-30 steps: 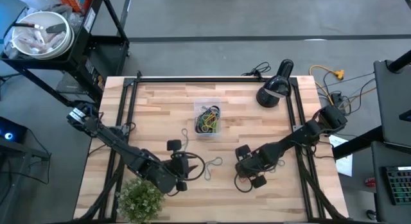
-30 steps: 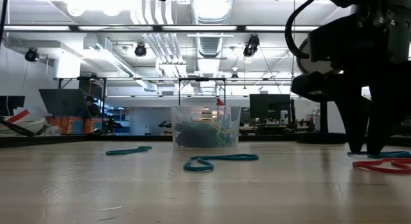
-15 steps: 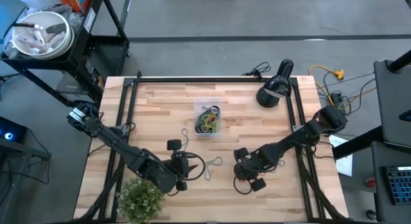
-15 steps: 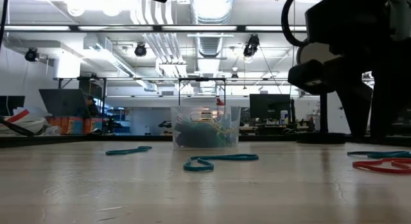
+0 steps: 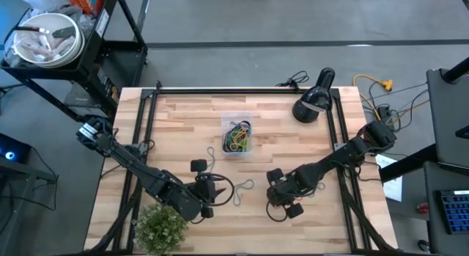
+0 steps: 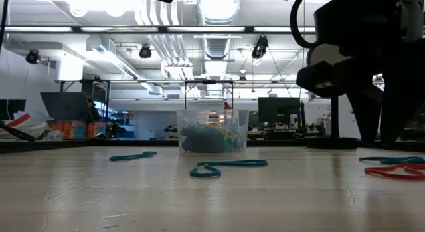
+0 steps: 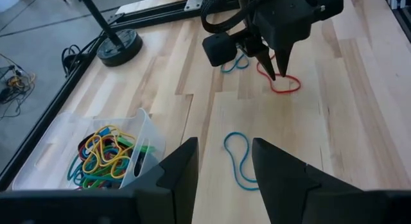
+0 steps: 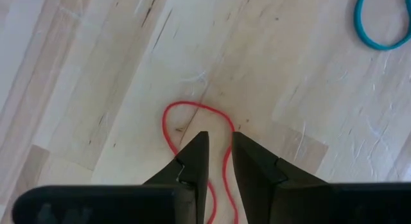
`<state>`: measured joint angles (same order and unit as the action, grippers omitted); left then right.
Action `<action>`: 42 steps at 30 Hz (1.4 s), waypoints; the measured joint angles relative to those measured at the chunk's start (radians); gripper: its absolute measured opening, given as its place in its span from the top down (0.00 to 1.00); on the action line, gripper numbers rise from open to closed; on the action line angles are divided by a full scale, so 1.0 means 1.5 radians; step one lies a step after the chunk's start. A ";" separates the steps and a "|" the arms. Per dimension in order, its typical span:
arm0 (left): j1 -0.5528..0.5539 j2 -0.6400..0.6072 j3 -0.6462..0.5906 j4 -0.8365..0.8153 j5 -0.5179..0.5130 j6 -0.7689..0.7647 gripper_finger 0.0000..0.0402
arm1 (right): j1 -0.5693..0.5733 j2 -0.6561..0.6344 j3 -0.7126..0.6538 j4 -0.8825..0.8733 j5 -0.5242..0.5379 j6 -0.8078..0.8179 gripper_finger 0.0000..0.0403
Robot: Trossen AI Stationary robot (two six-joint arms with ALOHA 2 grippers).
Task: Pick and place rubber bands into bin
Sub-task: Put the red rubber band into the transparent bin
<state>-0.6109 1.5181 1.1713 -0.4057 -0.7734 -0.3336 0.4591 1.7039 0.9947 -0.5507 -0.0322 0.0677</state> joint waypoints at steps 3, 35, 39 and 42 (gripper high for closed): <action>0.000 0.000 0.000 0.000 0.000 0.000 0.67 | 0.000 0.000 -0.002 0.001 -0.001 0.000 0.84; -0.005 0.000 0.000 0.003 0.001 -0.002 0.67 | -0.001 0.051 -0.039 0.017 0.006 0.055 0.87; -0.005 0.000 0.000 0.003 0.001 -0.002 0.67 | -0.001 0.052 -0.038 0.009 0.006 0.055 0.96; -0.005 0.000 0.000 0.003 0.001 -0.002 0.67 | -0.001 0.052 -0.038 0.008 0.006 0.055 0.98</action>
<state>-0.6183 1.5177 1.1709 -0.4013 -0.7727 -0.3367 0.4580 1.7824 0.9371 -0.5388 -0.0238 0.1509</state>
